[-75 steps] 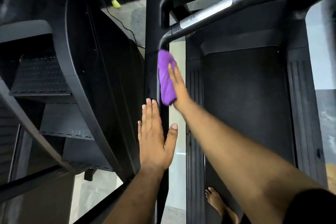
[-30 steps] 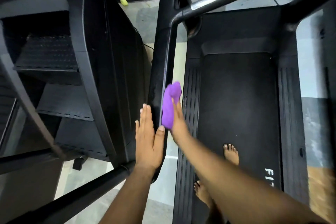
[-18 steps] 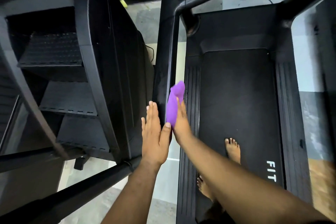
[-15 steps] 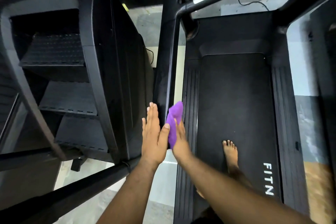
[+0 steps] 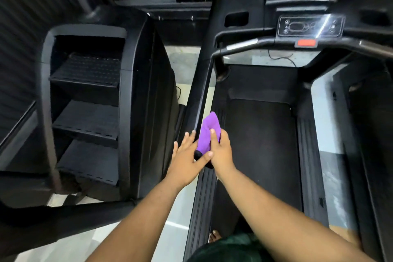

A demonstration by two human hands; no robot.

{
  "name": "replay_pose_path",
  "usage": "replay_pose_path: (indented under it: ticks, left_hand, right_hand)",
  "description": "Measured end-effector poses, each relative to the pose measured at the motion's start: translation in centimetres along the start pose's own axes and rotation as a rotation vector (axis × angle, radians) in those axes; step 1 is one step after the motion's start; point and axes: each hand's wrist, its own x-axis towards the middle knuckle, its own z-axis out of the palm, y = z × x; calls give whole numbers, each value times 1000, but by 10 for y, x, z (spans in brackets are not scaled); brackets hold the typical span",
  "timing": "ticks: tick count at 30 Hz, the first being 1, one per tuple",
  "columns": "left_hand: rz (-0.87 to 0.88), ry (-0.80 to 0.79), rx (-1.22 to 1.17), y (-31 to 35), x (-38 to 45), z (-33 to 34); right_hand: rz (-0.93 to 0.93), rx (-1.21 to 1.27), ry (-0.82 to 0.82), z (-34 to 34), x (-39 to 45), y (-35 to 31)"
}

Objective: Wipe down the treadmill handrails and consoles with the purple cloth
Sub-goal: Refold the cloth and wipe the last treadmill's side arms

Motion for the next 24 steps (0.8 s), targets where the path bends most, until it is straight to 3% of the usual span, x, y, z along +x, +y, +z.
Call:
replay_pose_path:
  ticks: [10,17,24]
  left_hand:
    - [-163,33,-769,87,65,-20]
    - [-224,-4,-764,142,139,-20]
    - [-182,248,-722,165,195,-7]
  right_hand:
    - [-80,-19,-248,-90,57,-73]
    - [-29,43,-451,-158,141,-110]
    - [-186,-108,-248,-197,194,-148]
